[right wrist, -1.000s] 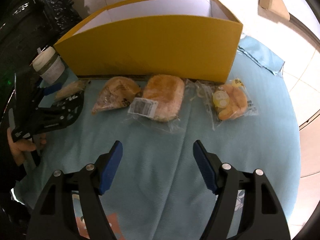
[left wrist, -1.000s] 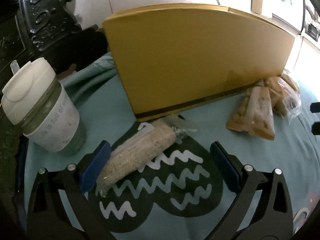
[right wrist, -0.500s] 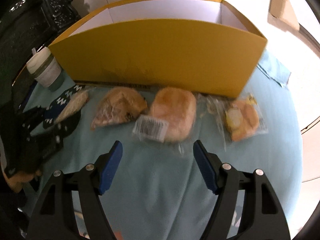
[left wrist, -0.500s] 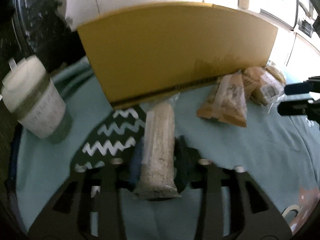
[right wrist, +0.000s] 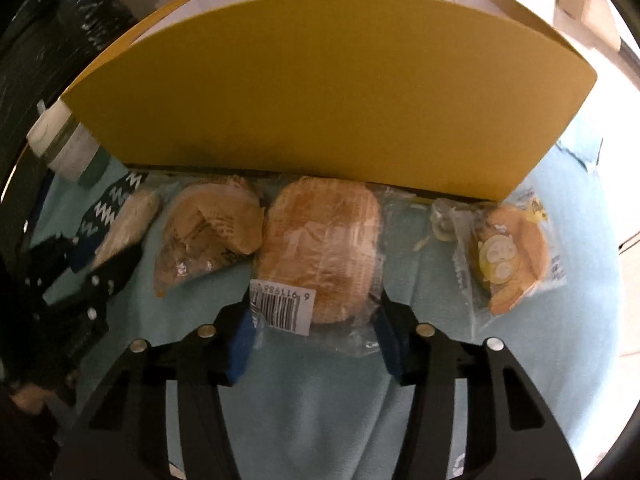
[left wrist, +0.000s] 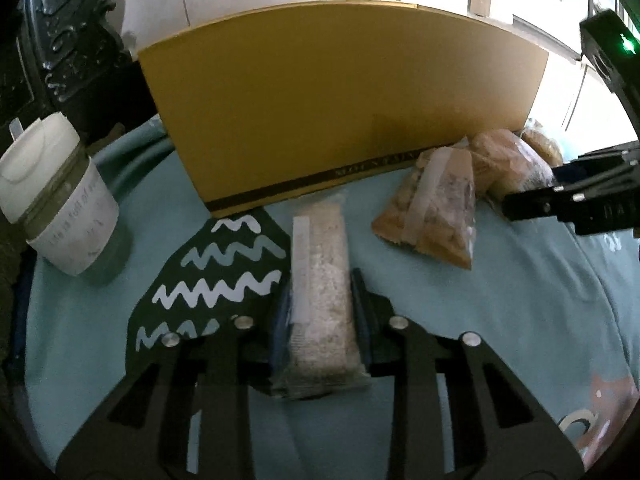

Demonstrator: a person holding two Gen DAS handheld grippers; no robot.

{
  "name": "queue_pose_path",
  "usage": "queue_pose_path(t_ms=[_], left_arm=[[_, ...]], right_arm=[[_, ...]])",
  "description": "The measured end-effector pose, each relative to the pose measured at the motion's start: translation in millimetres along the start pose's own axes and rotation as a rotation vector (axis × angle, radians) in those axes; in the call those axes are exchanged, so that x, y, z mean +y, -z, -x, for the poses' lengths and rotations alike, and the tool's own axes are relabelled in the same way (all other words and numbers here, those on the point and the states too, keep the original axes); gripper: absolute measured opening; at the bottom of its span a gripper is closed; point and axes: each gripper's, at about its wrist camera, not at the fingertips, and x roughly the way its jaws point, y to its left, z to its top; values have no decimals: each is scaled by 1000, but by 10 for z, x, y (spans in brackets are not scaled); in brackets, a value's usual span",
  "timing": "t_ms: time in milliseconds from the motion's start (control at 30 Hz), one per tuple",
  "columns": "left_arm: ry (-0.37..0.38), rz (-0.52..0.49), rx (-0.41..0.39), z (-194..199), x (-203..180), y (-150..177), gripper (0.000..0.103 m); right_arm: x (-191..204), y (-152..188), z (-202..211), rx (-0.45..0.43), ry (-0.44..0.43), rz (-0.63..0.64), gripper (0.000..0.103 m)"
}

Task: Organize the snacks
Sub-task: 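Grasp the rice-stick bag with the left tool while the right grasps a round bread bun, then lift the rice-stick bag and bread bun up over the yellow box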

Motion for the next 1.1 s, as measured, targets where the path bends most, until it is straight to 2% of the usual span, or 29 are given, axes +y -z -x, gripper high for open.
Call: queue_pose_path(t_ms=[67, 100, 133, 167, 200, 267, 500, 633, 700, 767, 800, 833, 867, 900, 933, 1000, 1100], left_arm=[[-16, 5, 1, 2, 35, 16, 38], [-44, 21, 5, 25, 144, 57, 64], [-102, 66, 22, -2, 222, 66, 100], [-113, 116, 50, -56, 331, 83, 101], [-80, 164, 64, -76, 407, 95, 101], [-66, 184, 68, -84, 447, 104, 101], [-79, 170, 65, -59, 465, 120, 101], [-86, 162, 63, -78, 408, 96, 101], [-91, 155, 61, -87, 389, 91, 101], [-56, 140, 48, -71, 334, 82, 87], [-32, 124, 36, -53, 242, 72, 72], [-14, 87, 20, -22, 155, 70, 47], [8, 49, 7, 3, 58, 67, 33], [1, 19, 5, 15, -30, 65, 28], [-19, 23, 6, 18, -64, 61, 28], [11, 107, 12, 25, 10, 74, 28], [5, 109, 21, 85, -40, 126, 27]], right_arm=[[4, 43, 1, -11, 3, 16, 56], [-9, 64, -13, -4, 0, 12, 59], [-14, 70, -16, -4, 1, 16, 60], [-4, 86, -19, 4, 7, 23, 66], [0, 79, -23, 18, 27, 29, 73], [-10, 77, -6, 21, 65, 26, 73], [40, -57, -41, 5, 78, 8, 73], [86, -123, -177, 45, 89, 21, 73], [155, -110, -180, 34, 120, 55, 68], [179, -101, -178, 32, 116, 53, 64], [184, -97, -171, 32, 115, 53, 59], [178, -101, -163, 31, 112, 48, 57], [240, -39, -167, 31, 112, 43, 55], [242, -22, -158, 30, 106, 39, 53], [208, -7, -125, 30, 100, 37, 53], [164, 46, -68, 30, 88, 28, 51], [64, 101, 14, 26, 75, 18, 51]])
